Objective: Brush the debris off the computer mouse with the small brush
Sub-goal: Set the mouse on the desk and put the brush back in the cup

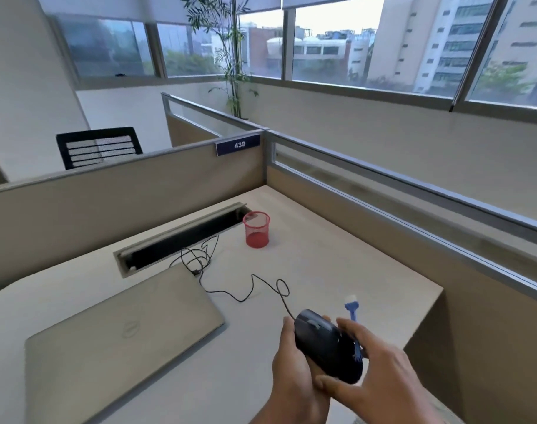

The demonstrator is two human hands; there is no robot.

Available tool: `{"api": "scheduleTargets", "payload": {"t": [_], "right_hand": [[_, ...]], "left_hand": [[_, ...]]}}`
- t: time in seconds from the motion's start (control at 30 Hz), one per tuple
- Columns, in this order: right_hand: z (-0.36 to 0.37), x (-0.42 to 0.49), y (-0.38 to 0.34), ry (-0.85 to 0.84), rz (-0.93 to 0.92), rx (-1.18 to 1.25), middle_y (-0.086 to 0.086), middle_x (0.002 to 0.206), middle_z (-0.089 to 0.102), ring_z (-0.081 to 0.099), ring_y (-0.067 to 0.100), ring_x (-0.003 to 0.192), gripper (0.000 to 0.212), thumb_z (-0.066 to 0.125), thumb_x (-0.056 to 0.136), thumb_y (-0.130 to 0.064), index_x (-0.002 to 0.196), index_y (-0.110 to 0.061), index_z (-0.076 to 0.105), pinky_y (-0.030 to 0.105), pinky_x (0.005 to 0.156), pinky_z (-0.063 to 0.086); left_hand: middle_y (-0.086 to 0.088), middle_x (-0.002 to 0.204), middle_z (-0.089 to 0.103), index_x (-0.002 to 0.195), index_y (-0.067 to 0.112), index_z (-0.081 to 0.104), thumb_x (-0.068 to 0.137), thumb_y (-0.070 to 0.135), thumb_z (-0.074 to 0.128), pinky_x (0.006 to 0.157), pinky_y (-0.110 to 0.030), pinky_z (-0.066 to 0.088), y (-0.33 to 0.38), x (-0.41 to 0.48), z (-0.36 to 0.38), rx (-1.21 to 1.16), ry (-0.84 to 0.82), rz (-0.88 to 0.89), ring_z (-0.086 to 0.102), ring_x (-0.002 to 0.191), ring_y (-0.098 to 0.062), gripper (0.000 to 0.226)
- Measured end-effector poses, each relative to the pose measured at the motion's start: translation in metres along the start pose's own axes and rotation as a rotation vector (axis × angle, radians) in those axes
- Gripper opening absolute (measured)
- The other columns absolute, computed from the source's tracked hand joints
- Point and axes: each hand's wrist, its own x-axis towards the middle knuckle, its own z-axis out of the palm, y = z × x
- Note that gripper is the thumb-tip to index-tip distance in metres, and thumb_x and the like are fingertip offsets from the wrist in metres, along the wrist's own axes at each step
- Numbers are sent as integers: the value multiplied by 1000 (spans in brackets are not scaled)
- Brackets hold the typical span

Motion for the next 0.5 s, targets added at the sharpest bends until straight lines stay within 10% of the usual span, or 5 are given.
{"api": "scheduleTargets", "payload": {"t": [0.5], "right_hand": [[80, 12, -97, 296, -134, 35, -41, 97, 54, 61, -11, 82, 75, 92, 54, -39, 124, -33, 64, -1, 74, 37]], "left_hand": [[-16, 126, 65, 125, 8, 56, 98, 60, 29, 108, -42, 41, 102, -21, -107, 20, 42, 275, 60, 118, -29, 65]]}}
